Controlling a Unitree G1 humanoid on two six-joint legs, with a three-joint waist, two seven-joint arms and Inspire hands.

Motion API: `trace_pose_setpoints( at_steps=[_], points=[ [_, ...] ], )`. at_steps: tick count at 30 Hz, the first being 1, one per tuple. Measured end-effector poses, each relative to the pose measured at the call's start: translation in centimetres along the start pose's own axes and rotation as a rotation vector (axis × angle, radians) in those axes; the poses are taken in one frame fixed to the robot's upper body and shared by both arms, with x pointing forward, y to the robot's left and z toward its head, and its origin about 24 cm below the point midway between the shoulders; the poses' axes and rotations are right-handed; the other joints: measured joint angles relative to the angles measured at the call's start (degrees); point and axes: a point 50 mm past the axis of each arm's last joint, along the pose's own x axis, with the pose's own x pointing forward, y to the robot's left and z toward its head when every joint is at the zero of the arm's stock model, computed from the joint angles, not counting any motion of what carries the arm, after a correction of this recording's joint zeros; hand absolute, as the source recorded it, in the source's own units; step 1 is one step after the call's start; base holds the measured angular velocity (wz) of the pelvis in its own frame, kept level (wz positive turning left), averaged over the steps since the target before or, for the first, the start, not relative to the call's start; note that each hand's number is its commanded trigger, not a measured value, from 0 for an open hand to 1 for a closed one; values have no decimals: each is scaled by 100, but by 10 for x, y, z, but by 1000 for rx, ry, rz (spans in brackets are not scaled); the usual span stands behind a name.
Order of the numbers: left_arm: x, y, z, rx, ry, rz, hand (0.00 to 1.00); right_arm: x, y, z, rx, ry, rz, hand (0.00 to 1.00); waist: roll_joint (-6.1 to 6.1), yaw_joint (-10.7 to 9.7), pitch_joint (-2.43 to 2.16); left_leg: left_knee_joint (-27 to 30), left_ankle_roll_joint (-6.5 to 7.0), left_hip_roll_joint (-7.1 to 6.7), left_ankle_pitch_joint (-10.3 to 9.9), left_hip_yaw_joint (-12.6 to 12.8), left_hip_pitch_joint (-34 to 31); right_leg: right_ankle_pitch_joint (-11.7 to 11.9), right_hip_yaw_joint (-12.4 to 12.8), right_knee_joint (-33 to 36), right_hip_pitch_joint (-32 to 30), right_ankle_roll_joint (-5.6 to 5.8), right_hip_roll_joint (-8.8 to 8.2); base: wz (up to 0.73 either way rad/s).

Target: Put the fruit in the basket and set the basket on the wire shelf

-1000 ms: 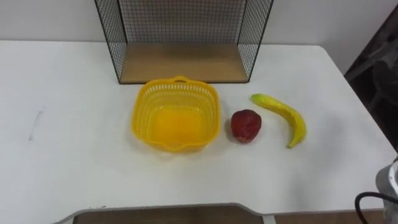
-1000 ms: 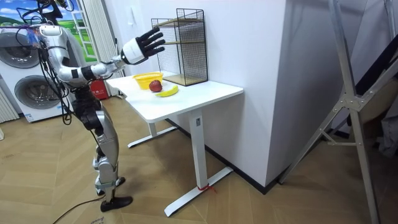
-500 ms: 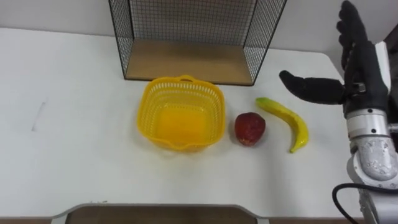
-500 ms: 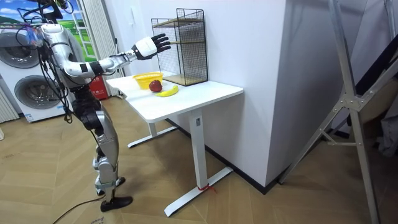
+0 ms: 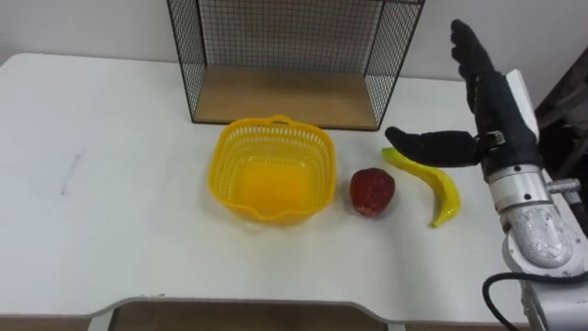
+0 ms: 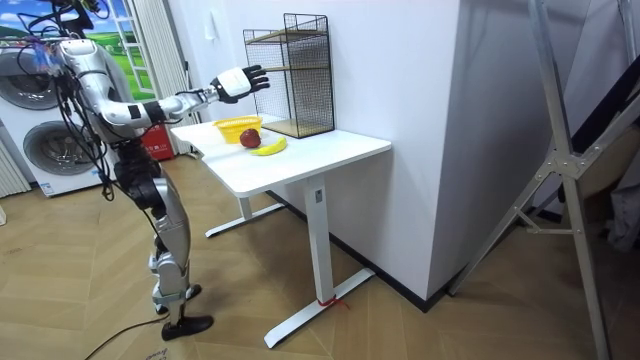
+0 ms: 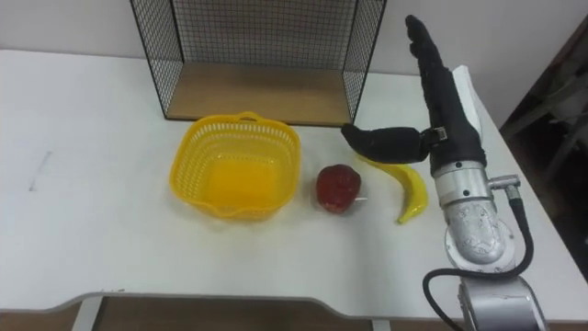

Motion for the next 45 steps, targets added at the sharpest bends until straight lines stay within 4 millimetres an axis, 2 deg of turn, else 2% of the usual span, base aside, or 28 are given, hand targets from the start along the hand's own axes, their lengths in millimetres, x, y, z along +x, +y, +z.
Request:
trace_pose_setpoints(
  at_steps=[8, 27, 34, 45],
  points=[
    [1, -2, 4, 11, -10, -8, 0, -5, 4, -9, -23, 39, 59, 0, -24, 77, 3, -12, 2, -8, 1, -6, -13, 22, -10, -25, -1, 9, 1, 1],
    [2, 0, 13, 15, -32, -3, 0, -19, 7, -21, -21, 101, 90, 0, -6, 69, -12, 9, 6, -2, 4, -20, -10, 36, -40, -33, 36, 6, 0, 0],
    [3, -1, 18, 41, -49, -10, 0, -29, 17, -46, -22, 219, 165, 0, -31, 55, -24, 17, 9, -7, 5, -35, 1, 39, -44, -40, 52, 9, -2, 1],
    [3, 0, 27, 46, -81, 1, 0, -37, 32, -53, -35, 260, 258, 0, 32, 68, -3, 14, 9, -7, 5, -47, 1, 42, -42, -46, 49, 6, 1, 0]
  ],
)
